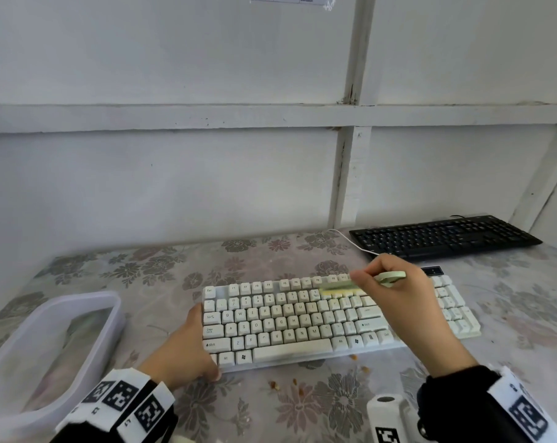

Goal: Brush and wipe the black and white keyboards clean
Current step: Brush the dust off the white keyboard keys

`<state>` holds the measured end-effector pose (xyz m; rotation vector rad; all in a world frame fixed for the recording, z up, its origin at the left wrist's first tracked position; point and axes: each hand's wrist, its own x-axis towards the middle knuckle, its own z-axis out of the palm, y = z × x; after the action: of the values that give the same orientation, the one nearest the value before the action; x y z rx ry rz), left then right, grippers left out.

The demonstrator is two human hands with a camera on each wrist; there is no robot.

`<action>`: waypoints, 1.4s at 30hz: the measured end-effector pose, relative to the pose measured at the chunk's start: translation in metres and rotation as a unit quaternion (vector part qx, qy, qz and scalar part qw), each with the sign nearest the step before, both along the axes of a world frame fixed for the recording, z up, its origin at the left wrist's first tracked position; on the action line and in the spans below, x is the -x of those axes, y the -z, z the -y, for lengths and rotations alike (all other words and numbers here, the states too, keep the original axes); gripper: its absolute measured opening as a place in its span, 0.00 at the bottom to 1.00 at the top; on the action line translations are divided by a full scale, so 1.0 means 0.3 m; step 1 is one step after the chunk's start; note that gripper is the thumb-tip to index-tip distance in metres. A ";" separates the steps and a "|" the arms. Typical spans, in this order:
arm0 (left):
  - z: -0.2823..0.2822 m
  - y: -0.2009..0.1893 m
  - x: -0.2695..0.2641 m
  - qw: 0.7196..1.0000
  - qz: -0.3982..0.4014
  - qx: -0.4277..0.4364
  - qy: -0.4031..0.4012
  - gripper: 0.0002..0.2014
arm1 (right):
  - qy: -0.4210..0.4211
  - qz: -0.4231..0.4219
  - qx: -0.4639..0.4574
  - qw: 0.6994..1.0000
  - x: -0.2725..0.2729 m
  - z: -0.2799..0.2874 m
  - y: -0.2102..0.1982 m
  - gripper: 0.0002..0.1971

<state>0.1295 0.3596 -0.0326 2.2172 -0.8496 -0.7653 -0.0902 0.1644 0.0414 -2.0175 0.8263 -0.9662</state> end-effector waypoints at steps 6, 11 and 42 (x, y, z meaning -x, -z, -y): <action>-0.005 0.001 0.000 1.000 -0.008 0.007 -0.003 0.56 | -0.021 0.011 -0.053 0.998 0.034 0.045 0.032 0.12; -0.001 -0.001 -0.006 1.000 -0.009 0.004 0.003 0.57 | 0.095 -0.040 0.031 0.994 0.091 0.120 0.032 0.13; 0.004 -0.009 0.009 1.000 -0.017 -0.004 -0.014 0.56 | 0.060 0.008 -0.026 0.998 0.279 0.334 0.028 0.11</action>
<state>0.1267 0.3584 -0.0299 2.2119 -0.7983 -0.7922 -0.1740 0.0642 0.0330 -1.9322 0.9633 -1.0164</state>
